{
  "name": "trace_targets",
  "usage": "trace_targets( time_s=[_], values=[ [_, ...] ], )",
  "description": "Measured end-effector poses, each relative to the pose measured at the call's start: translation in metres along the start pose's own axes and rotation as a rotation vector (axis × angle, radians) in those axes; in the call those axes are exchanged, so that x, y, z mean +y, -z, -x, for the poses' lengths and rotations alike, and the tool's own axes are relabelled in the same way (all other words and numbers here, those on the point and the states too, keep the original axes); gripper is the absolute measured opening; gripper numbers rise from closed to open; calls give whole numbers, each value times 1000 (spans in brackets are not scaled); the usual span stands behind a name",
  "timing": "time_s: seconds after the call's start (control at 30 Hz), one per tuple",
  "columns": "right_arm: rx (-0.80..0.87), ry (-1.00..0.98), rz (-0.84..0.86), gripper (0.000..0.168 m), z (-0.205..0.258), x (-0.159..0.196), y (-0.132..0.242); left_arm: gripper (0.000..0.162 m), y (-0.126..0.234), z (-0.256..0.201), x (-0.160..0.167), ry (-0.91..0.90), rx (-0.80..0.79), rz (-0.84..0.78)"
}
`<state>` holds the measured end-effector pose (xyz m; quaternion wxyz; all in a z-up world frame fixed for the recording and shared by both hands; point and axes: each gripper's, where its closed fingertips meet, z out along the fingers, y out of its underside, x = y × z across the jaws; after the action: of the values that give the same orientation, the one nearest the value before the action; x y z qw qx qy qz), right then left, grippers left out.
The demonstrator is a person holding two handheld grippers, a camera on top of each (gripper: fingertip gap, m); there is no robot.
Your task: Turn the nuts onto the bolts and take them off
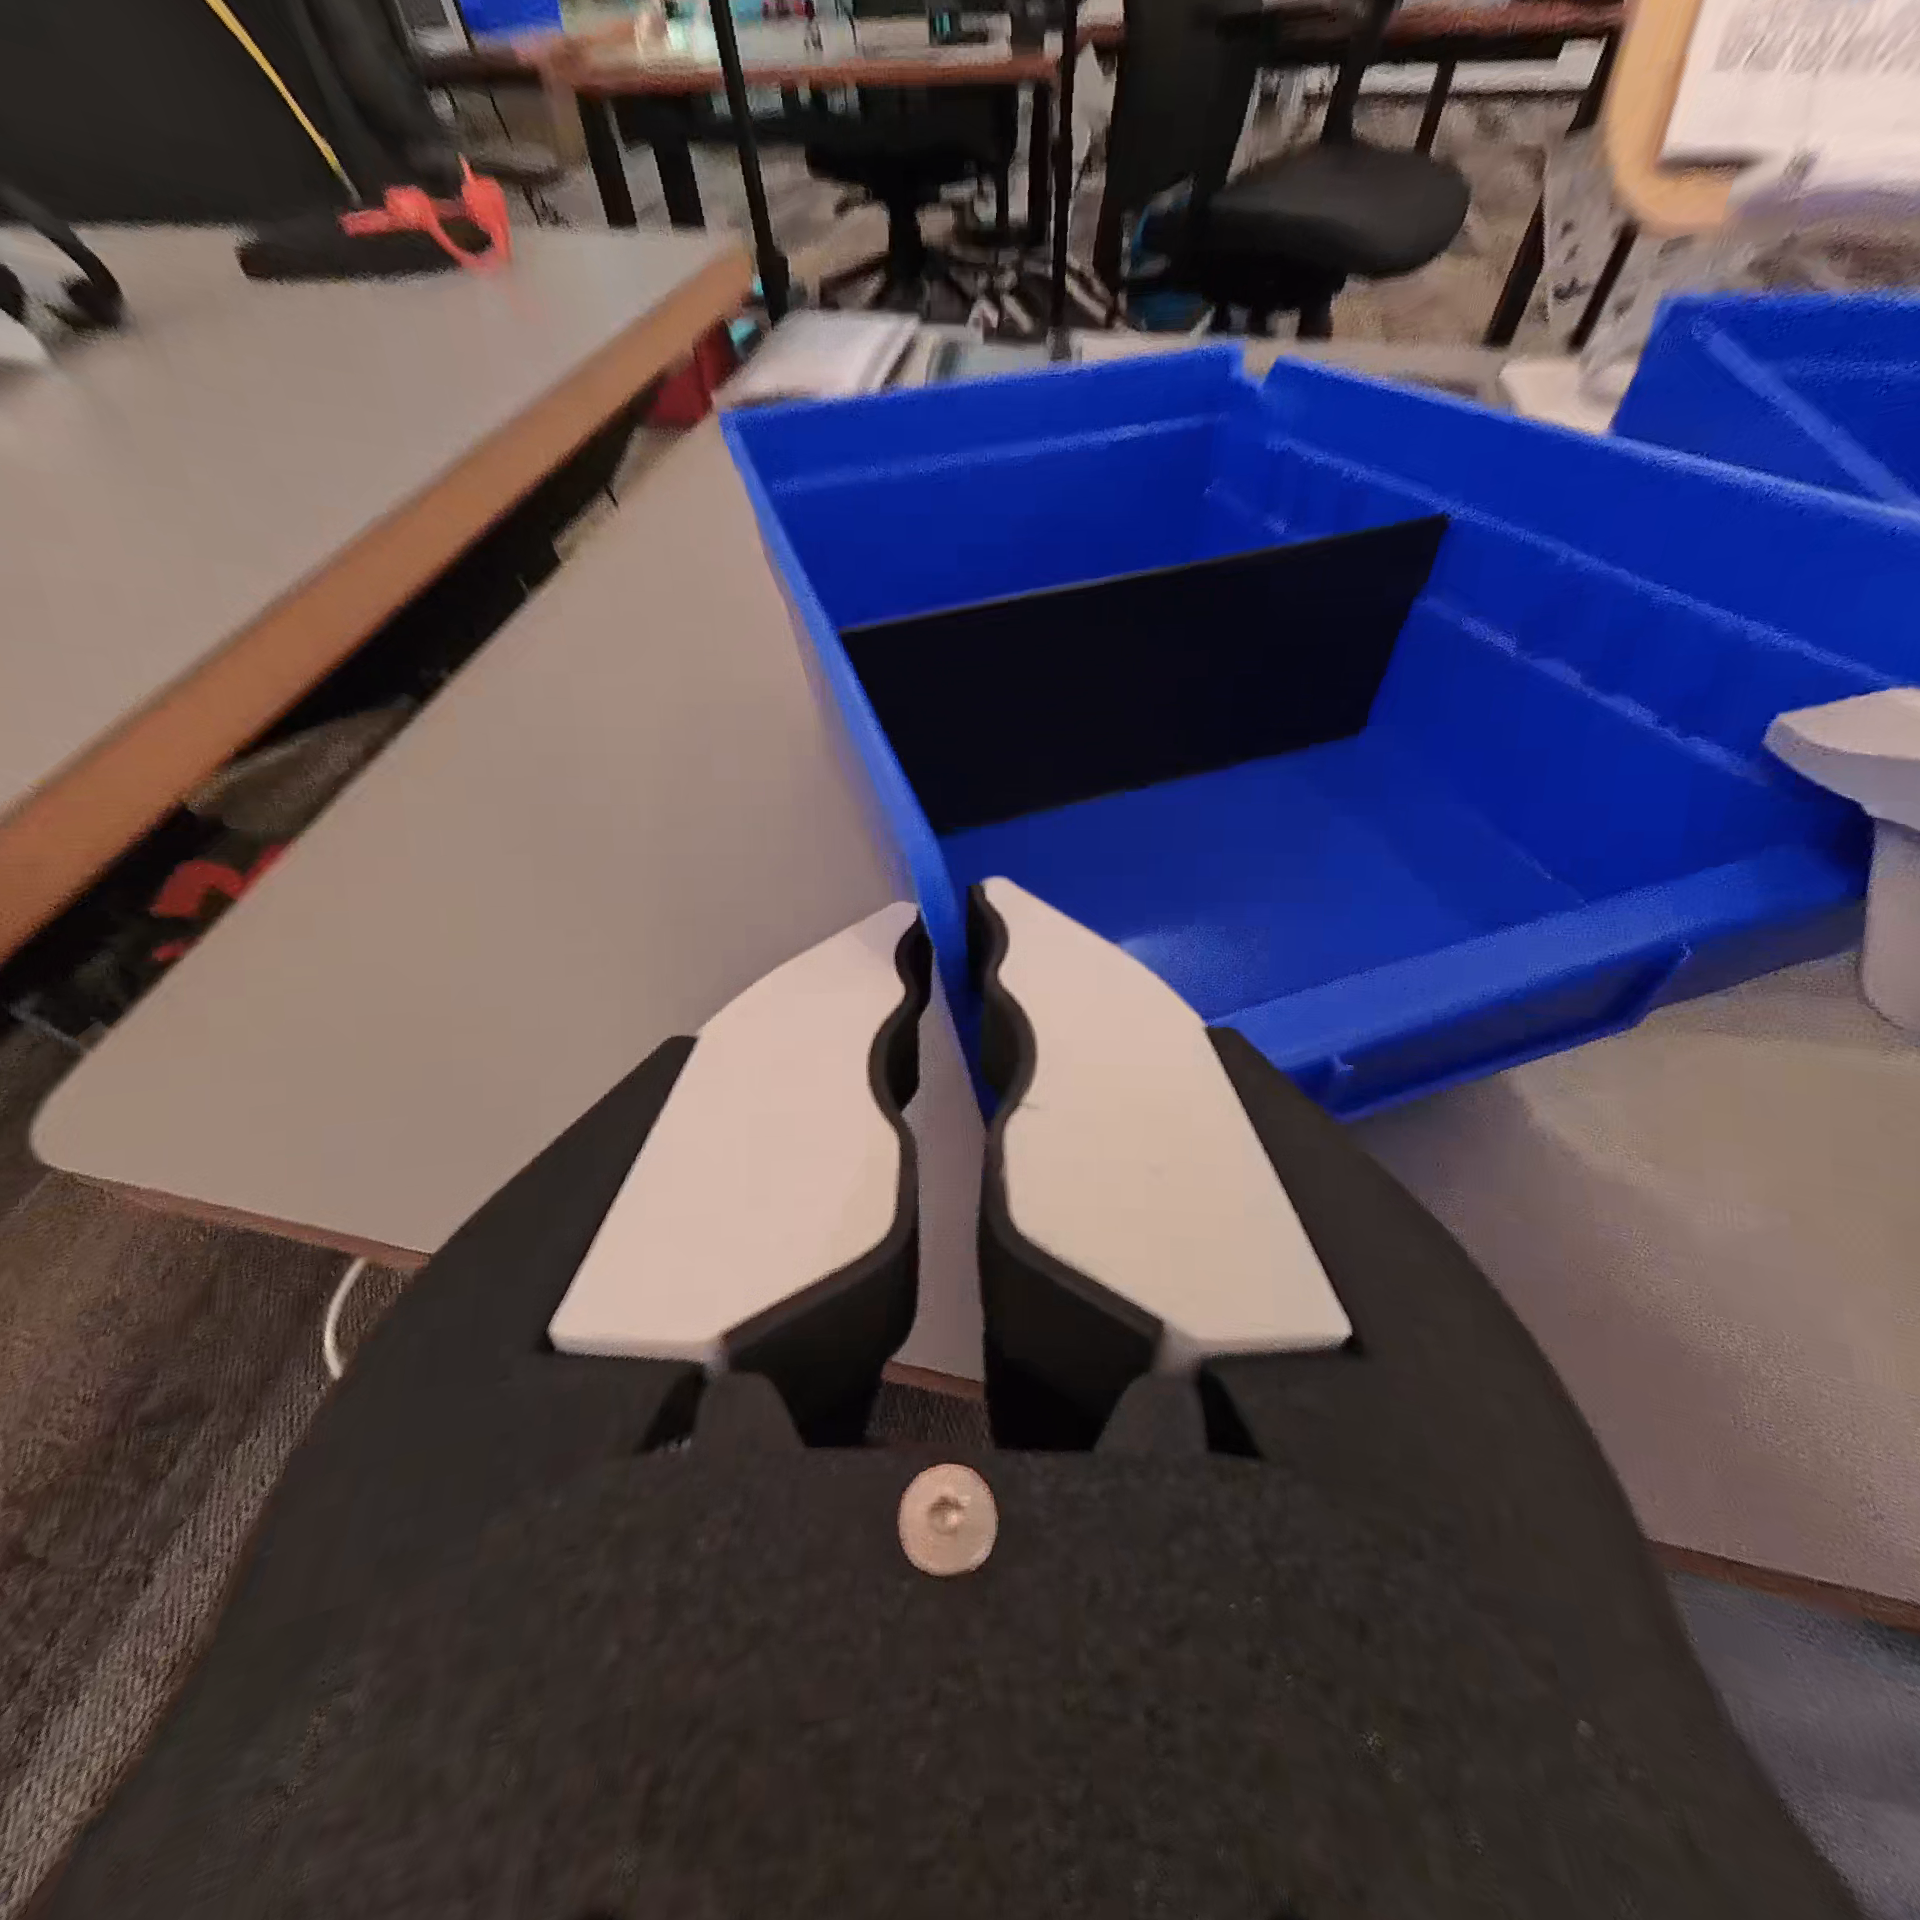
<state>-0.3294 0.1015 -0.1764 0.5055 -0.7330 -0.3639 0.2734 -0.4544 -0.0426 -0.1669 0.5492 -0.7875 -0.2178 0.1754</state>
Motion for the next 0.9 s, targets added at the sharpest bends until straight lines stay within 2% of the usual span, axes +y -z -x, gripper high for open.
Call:
trace_targets(
  time_s=[0.13, 0.23, 0.33, 0.43, 0.53, 0.7, 0.8, 0.9],
  values=[
    [30, 21, -163, 2, -19, -60, 43, 6, 28, -24, -54, -8, 26, -113],
    [121, 49, -290, 2, -60, -112, 89, 6, 37, -67, -110, -42, 95, -226],
    [247, 53, -369, 3, -127, -150, 139, 6, 38, -138, -164, -97, 193, -314],
    [387, 23, -382, 2, -213, -158, 188, 6, 30, -232, -198, -131, 319, -343],
    [509, 3, -340, 3, -305, -134, 233, 5, 18, -341, -202, -149, 457, -324],
    [627, -132, -224, 3, -442, -47, 280, 5, -4, -502, -153, -176, 584, -227],
    [651, -194, -140, 3, -493, 5, 289, 5, -19, -563, -114, -202, 616, -158],
    [659, -201, -70, 3, -523, 44, 291, 5, -34, -599, -79, -216, 635, -91]
  ],
)
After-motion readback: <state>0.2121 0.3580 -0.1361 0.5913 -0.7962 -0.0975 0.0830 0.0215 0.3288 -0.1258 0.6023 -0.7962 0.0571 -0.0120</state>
